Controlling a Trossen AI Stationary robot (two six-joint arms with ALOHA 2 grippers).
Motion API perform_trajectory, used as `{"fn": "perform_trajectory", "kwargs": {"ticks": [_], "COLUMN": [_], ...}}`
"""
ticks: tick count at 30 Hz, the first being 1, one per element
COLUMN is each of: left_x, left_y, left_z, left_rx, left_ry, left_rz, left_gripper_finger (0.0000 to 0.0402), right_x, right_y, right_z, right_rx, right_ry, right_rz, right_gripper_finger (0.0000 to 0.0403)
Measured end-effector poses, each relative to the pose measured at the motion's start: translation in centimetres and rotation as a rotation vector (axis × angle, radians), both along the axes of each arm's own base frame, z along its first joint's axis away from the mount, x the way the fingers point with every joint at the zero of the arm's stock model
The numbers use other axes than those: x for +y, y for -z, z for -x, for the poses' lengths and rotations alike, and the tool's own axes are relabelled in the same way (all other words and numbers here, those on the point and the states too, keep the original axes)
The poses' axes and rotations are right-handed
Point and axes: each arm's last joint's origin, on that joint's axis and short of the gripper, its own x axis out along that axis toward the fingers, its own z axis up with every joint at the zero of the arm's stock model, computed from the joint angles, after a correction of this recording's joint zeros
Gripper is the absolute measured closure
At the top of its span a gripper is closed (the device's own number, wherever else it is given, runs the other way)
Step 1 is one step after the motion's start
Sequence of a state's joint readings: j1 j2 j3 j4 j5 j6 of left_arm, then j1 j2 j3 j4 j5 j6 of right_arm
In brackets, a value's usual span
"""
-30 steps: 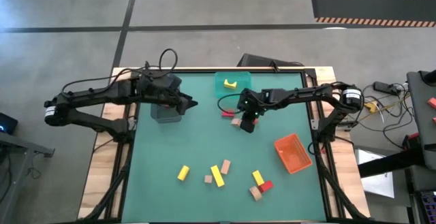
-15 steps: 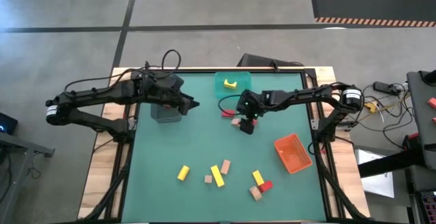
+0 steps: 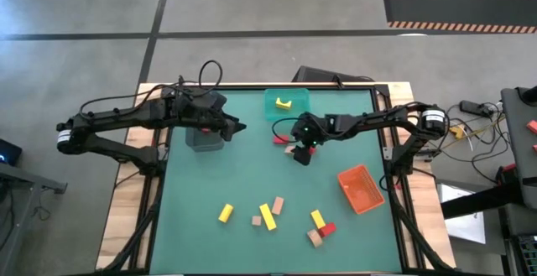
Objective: Sort & place blocks by color
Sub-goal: Put the light brown block into the orange bin
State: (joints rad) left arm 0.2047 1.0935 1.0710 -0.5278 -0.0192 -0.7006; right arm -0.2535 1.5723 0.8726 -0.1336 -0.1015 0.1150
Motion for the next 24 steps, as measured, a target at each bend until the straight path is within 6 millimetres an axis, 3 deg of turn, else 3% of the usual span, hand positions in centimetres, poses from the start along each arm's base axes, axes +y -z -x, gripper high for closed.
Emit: {"fn": "perform_trajectory", "kwargs": {"ticks": [15,24], "left_x": [0.0,0.0], "left_y": [0.0,0.0], "left_z": [0.0,0.0], "left_rx": [0.004,0.0], "left_ry": [-0.012,-0.012], "left_rz": [-0.006,-0.006], "left_gripper_finger": [0.0173,0.0173], "right_x": [0.8,0.8], "right_y": [0.9,3.2], "right_z": [0.2,-0.5], "right_rx": [-0.041,0.006], "right_ry": [-0.021,0.022], "right_rz": [-0.007,-0.048], "right_gripper_finger": [0.0144,0.016]}}
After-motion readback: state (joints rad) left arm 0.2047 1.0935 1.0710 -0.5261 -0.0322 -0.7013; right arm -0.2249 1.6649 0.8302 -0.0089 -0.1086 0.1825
